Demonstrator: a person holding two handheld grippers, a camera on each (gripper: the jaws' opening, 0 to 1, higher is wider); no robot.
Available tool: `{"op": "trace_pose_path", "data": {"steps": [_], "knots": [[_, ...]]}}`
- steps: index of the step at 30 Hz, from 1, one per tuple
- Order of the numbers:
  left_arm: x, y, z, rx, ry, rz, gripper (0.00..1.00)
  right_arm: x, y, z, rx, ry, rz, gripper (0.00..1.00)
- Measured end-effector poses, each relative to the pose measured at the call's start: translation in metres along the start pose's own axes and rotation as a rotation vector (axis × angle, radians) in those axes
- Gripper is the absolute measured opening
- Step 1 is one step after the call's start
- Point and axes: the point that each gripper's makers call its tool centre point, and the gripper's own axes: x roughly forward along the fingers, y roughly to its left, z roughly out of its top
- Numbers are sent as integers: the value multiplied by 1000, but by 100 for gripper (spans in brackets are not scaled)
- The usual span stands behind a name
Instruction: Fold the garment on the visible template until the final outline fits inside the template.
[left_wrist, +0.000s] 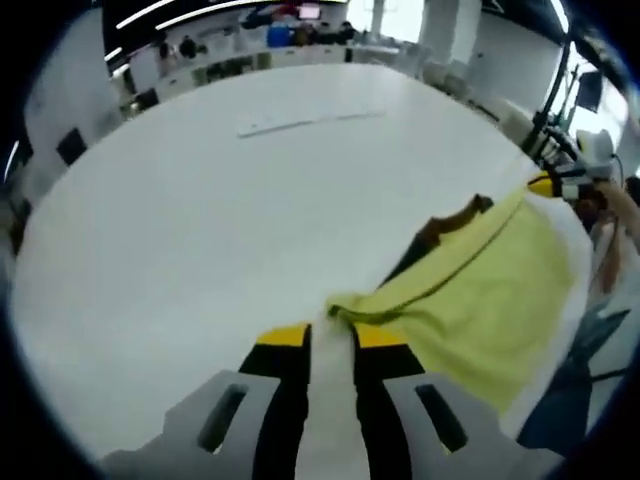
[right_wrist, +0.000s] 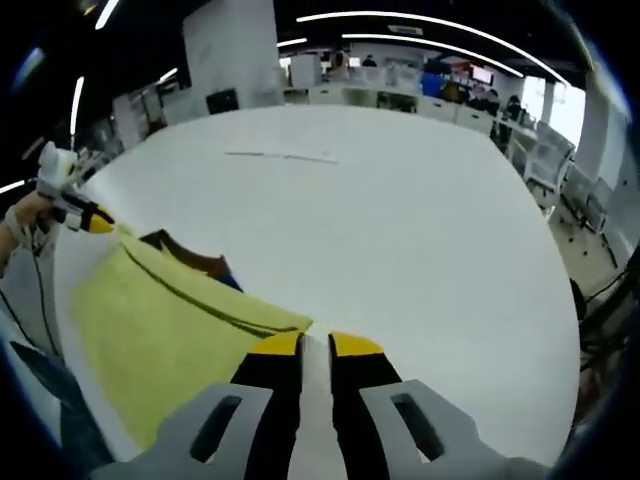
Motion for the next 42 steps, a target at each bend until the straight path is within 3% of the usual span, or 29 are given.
{"op": "trace_pose_path", "data": {"steps": [18,42], "knots": [[-26,-9,13,54,-65,-6,21,-17,7,6,-35,-46,-4,26],[-40,-23,0,61,-58,-17,40,-39,20,-9,-56,-70,4,44]]}}
